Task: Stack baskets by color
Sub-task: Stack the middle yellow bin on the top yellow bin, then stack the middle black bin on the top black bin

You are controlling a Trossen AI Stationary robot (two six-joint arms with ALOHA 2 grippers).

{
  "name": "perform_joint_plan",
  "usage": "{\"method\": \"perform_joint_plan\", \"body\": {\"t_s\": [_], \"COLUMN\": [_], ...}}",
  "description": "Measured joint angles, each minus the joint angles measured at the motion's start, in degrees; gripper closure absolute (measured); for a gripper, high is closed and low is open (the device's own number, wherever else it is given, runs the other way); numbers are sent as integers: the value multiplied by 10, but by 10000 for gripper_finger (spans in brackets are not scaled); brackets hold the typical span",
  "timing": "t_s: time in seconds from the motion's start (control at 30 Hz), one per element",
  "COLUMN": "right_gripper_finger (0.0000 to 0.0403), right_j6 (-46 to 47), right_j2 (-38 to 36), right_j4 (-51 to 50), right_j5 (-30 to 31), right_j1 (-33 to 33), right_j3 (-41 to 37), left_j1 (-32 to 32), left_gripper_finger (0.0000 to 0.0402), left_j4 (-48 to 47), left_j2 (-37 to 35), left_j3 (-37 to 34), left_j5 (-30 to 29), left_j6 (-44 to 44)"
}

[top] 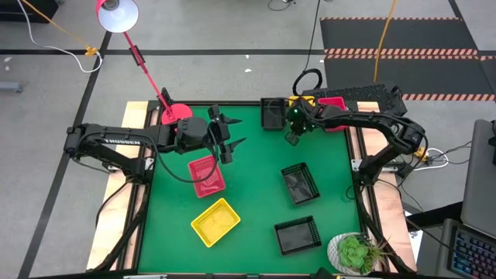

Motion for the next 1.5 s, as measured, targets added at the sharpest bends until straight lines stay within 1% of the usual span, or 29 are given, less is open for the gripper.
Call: {"method": "perform_joint_plan", "body": {"t_s": [0.23,0.4,0.5,0.63,0.9,1.2,1.27,1.37,1.5], "right_gripper_finger": [403,403,403,403,403,403,403,403,403], "right_j6": [7,36,62,99,189,307,335,368,394], "right_j2": [0,-1,-15,-51,-152,-266,-282,-289,-286], "right_j4": [23,20,0,-38,-130,-182,-196,-214,-230], "right_j5": [-4,-5,-5,-5,-5,-5,0,27,31], "right_j1": [5,28,49,89,166,256,279,314,353], "right_j3": [0,8,13,14,14,14,14,14,14], "left_j1": [0,0,0,0,0,0,0,0,0], "left_gripper_finger": [124,124,124,124,124,124,124,124,124], "left_j4": [0,0,0,0,-1,-17,-25,-33,-60], "left_j2": [0,0,0,0,0,0,0,0,0], "left_j3": [0,0,0,0,0,0,0,0,0], "left_j5": [0,0,0,0,0,0,0,17,34], "left_j6": [0,0,1,2,2,-8,-8,-12,-21]}}
